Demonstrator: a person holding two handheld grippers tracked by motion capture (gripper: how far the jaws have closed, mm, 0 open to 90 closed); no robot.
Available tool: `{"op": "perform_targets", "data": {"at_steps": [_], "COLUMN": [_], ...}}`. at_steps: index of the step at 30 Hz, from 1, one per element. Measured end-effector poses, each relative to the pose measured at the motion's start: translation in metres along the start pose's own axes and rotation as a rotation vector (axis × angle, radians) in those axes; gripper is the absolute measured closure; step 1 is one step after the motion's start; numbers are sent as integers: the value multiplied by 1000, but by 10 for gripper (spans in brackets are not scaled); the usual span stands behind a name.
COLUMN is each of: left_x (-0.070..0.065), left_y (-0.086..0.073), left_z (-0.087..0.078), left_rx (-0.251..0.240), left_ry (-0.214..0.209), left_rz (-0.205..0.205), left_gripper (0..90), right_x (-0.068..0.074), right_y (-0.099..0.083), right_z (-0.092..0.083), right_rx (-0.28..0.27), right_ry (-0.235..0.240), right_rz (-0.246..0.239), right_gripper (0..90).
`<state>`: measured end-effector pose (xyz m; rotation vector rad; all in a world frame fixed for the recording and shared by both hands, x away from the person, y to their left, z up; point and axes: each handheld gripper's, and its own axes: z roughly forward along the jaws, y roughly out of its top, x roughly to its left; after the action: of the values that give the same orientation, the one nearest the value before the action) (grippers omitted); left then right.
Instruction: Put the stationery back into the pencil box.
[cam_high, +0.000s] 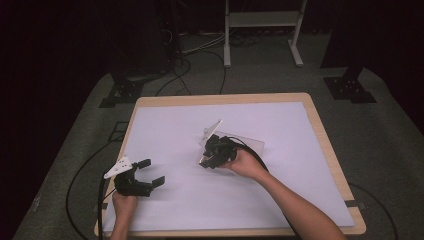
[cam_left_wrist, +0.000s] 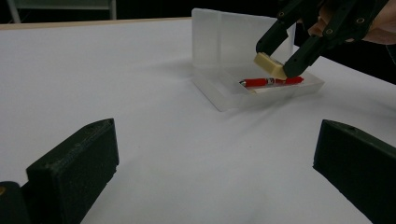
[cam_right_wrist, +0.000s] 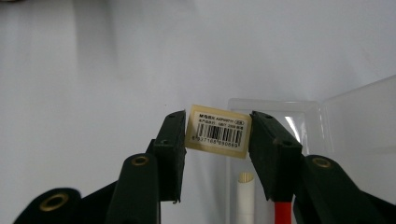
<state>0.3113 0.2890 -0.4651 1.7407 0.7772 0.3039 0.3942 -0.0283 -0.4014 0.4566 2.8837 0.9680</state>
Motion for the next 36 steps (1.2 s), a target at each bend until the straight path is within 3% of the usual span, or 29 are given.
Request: {"op": "perform_targets", "data": {"at_steps": [36], "left_x": [0], "left_y": [0], "left_z": [0], "left_rx": [-4], "left_ry": [-3], "left_rz": [-6], "left_gripper": [0], "right_x": [-25], "right_y": [3], "right_z": [23], "right_rx": [29], "right_ry": [-41], "right_rz": [35], "right_gripper": [567]}}
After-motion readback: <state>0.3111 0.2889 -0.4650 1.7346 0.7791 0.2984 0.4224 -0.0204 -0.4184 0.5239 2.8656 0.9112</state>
